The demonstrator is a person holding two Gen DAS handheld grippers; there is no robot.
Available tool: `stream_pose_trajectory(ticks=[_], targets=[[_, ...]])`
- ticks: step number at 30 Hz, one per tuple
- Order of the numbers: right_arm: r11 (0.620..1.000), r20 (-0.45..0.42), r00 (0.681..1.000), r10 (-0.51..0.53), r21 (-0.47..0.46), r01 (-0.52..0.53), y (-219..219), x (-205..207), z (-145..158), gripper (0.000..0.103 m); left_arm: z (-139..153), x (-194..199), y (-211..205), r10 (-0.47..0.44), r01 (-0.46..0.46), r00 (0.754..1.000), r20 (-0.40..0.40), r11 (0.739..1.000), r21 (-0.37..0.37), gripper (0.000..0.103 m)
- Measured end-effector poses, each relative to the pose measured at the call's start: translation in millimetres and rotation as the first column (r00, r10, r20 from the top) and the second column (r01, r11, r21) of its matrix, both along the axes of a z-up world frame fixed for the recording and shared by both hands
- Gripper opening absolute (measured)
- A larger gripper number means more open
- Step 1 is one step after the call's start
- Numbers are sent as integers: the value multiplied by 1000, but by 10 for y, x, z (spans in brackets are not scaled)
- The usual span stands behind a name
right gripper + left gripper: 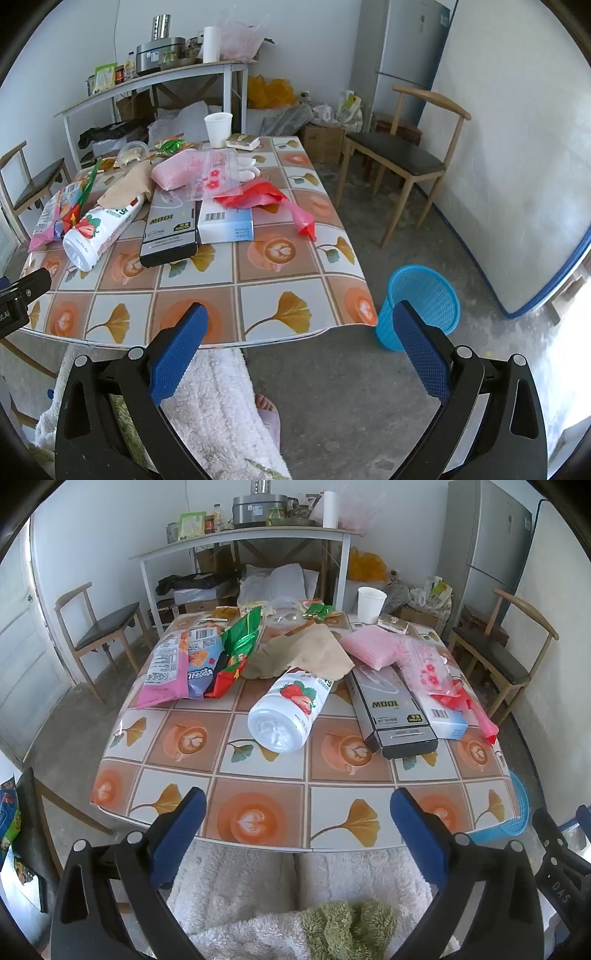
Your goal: Collect trash
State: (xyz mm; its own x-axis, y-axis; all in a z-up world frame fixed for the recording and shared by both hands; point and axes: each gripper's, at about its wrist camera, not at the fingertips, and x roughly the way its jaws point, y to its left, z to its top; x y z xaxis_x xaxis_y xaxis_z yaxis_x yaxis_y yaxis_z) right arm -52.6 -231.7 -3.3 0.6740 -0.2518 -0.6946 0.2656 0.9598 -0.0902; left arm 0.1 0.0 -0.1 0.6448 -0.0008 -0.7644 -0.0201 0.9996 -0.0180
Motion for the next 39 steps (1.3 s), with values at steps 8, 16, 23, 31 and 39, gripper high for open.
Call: stream_pose_trajectory(ticks=[8, 16, 23, 31, 39], targets=[[1000, -1, 1000, 1, 3, -1, 18, -24, 12, 96, -1, 1, 1, 1, -1, 1000, -1, 1000, -2, 98], [1000, 1, 1000, 1, 1, -1, 28, 13, 16, 96, 0, 0, 1, 0, 0, 1000, -2, 1000, -4, 98], [1000, 2, 1000, 0, 1, 0, 22, 44, 7, 96, -1, 1, 2, 0, 0, 1000, -4, 1000, -6, 98], [1000, 2, 1000, 0, -1, 0, 8, 85, -24, 96, -1, 1, 2, 0, 0, 1000, -4, 1000, -7, 98], [1000, 4, 1000, 0, 1, 0, -10, 131, -73, 96, -1, 1, 2, 1, -1, 1000, -4, 1000, -7, 98]])
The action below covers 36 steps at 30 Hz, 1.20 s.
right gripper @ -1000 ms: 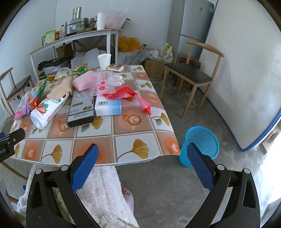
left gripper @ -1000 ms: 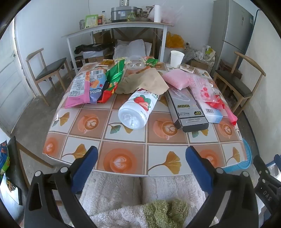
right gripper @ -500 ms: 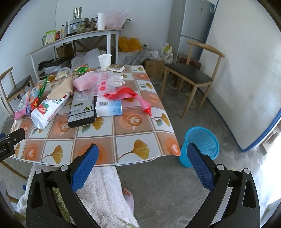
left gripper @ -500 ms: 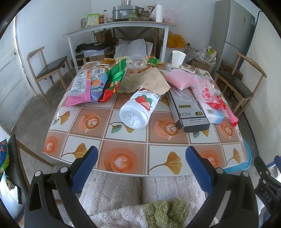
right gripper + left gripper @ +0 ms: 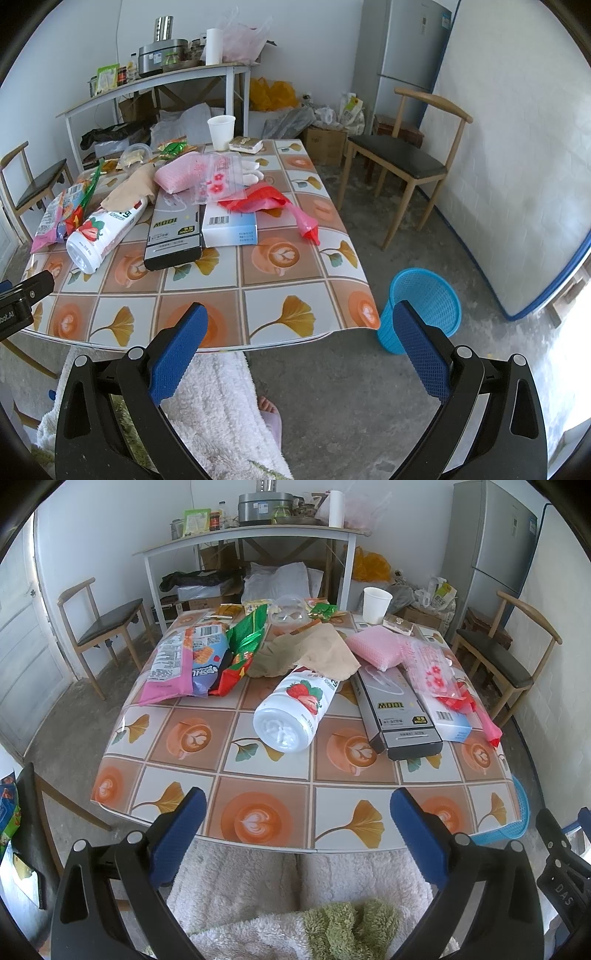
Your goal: Collect trash
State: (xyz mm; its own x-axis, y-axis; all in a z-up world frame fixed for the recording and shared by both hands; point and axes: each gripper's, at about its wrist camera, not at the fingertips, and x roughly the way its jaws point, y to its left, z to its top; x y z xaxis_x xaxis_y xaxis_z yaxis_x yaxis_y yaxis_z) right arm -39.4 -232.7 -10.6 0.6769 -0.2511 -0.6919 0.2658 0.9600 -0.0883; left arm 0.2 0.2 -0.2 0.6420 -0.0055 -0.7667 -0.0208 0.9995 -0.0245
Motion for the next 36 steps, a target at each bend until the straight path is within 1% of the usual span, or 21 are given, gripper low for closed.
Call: stream_pose_trajectory(ticks=[30, 33, 34, 36], targets=[[1000, 2, 1000, 1, 4, -1, 2, -64, 9, 96, 1, -4, 0, 1, -1, 1000, -2, 1000, 1, 98], [1000, 8, 1000, -1, 1, 1, 45, -29, 83, 96, 2, -4, -2, 1, -1, 1000, -1, 1000, 3, 98], [1000, 12, 1000, -2, 1, 2, 62, -29, 75, 96, -66, -10, 61, 0, 0, 1000, 0, 1000, 2, 98], [1000, 15, 1000, -3, 1, 3, 85, -31, 60, 96, -74, -15, 66, -1, 1, 1000, 0, 1000, 3, 98]])
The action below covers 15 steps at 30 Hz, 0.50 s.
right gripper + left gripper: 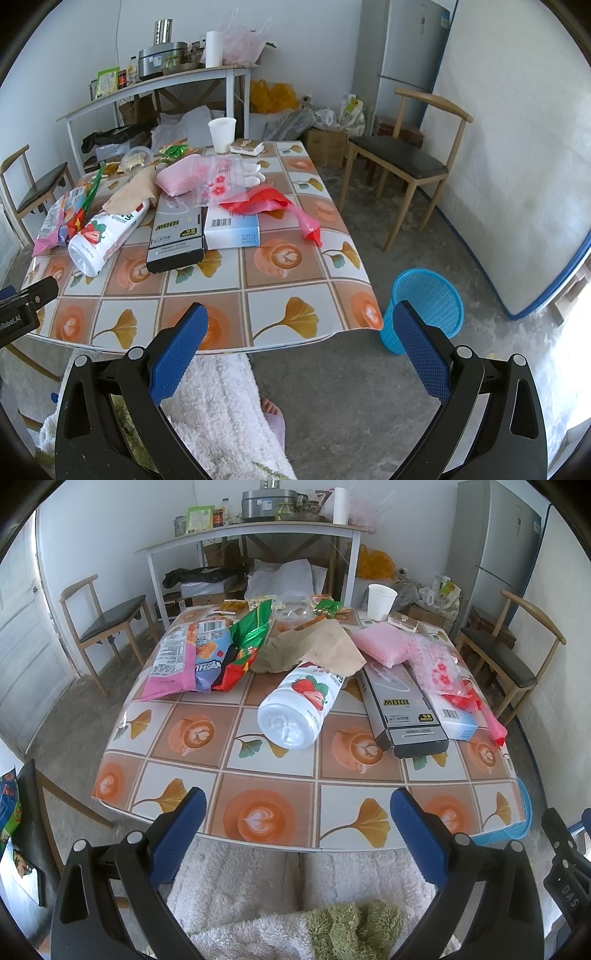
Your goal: Collect trash
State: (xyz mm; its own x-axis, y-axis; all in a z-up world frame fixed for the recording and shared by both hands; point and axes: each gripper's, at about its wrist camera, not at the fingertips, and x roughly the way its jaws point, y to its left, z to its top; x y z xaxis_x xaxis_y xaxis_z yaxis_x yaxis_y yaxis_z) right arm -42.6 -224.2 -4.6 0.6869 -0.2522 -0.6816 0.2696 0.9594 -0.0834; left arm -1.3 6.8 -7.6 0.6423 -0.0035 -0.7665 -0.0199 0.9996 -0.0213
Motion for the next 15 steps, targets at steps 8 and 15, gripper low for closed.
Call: stream_pose_trajectory(ticks=[8, 15], targets=[[990, -49, 995, 83, 121, -76, -65, 44, -46, 96, -24, 6, 47, 2, -2, 1000, 10, 1000, 6, 98], [946, -161, 965, 206, 284, -155, 84, 419, -71, 96, 0, 149, 374, 90, -92, 994, 61, 995, 30, 98]])
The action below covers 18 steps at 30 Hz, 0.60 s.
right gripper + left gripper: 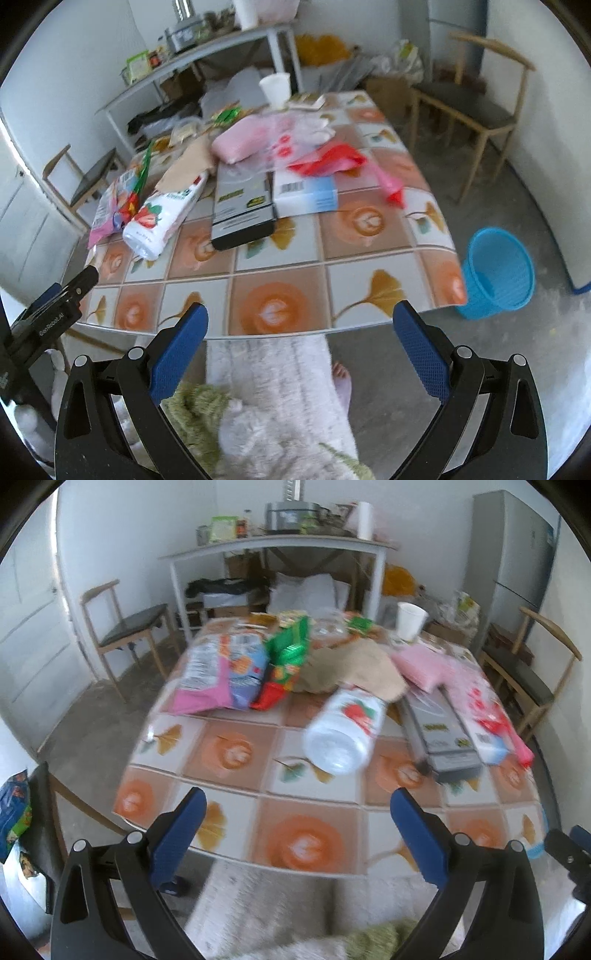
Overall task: Collect trash
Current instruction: 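Reach the left gripper to the brown paper bag and grasp it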
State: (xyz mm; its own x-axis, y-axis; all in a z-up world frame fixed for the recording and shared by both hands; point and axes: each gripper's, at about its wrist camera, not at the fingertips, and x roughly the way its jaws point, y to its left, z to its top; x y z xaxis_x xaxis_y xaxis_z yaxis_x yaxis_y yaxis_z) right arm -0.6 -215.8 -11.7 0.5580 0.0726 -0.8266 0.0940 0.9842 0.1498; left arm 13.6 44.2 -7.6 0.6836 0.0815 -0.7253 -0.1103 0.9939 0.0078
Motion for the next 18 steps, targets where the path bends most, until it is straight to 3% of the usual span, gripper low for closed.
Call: stream_pose_trajectory(ticks=[6, 11, 15, 18], targets=[[992, -9, 992, 125, -14, -125, 254, 207, 111, 96, -6, 186, 362, 8, -8, 1000, 0, 1000, -26, 98], [973, 98, 975, 201, -139, -187, 412, 298, 212, 96, 57, 286, 497, -93, 103, 991, 99, 988, -111, 98], [971, 171, 966, 192, -173, -162, 412, 391, 203, 96, 178, 410, 453, -214, 248, 956, 201, 956, -158, 98], [983, 215, 965, 152, -135, -124, 362, 464, 204, 96, 216, 557, 351, -285, 328, 929, 236, 930, -168, 98]])
